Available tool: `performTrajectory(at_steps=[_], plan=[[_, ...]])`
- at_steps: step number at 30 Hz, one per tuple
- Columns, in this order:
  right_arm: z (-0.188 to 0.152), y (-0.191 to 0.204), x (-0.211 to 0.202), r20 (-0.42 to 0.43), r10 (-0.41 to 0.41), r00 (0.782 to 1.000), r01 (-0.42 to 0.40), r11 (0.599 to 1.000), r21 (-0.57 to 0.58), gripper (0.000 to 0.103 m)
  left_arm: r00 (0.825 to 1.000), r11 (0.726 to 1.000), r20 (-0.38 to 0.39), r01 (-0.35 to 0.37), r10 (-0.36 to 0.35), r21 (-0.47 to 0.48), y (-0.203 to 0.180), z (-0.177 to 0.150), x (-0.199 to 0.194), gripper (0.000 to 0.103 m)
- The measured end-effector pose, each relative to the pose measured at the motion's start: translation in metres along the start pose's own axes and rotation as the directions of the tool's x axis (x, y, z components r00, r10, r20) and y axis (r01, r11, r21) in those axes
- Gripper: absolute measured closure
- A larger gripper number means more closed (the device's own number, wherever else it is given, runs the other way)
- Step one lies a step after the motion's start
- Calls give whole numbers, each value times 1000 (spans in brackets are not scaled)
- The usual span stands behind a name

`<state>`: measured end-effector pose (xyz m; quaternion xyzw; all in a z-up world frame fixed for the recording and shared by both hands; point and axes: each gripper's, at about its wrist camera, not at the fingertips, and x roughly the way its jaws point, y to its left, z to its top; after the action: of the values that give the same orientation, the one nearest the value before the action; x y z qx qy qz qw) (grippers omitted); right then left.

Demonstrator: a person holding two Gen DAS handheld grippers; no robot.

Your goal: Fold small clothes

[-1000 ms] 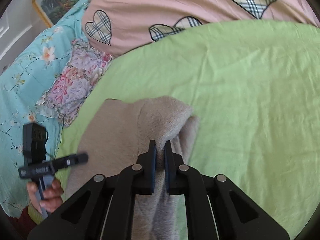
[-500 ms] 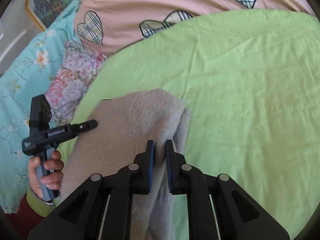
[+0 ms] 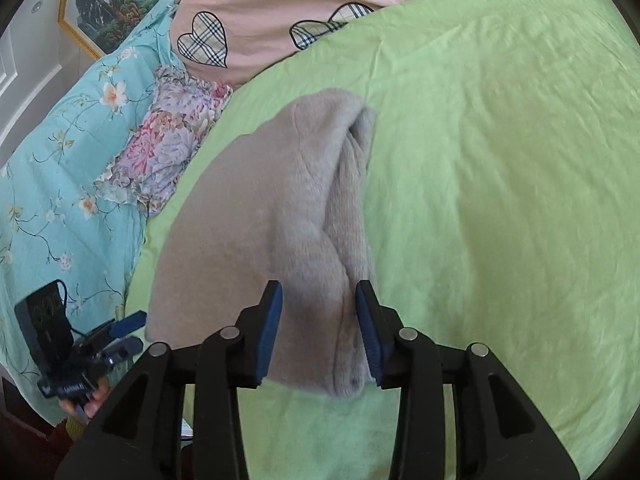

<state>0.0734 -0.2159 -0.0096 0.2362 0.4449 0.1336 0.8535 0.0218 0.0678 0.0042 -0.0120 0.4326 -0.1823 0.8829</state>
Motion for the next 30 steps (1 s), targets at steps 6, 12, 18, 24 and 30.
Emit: performTrajectory(at_steps=[6, 12, 18, 24, 30], plan=[[-1, 13, 0, 10, -4, 1000, 5, 999, -42, 93, 998, 991, -15, -67, 65, -117, 17, 5, 28, 74], [7, 49, -51, 162, 0, 987, 26, 987, -161, 95, 989, 974, -4, -147, 148, -172, 8, -4, 20, 93], [-13, 11, 1, 24, -198, 980, 200, 970, -138, 95, 981, 971, -52, -191, 185, -142, 1, -11, 34, 94], [-18, 6, 4, -2, -189, 982, 188, 976, -108, 88, 991, 981, -87, -110, 98, -157, 17, -9, 31, 86], [-8, 7, -32, 51, -130, 990, 133, 990, -53, 79, 998, 993, -66, 17, -25, -118, 27, -5, -14, 74]])
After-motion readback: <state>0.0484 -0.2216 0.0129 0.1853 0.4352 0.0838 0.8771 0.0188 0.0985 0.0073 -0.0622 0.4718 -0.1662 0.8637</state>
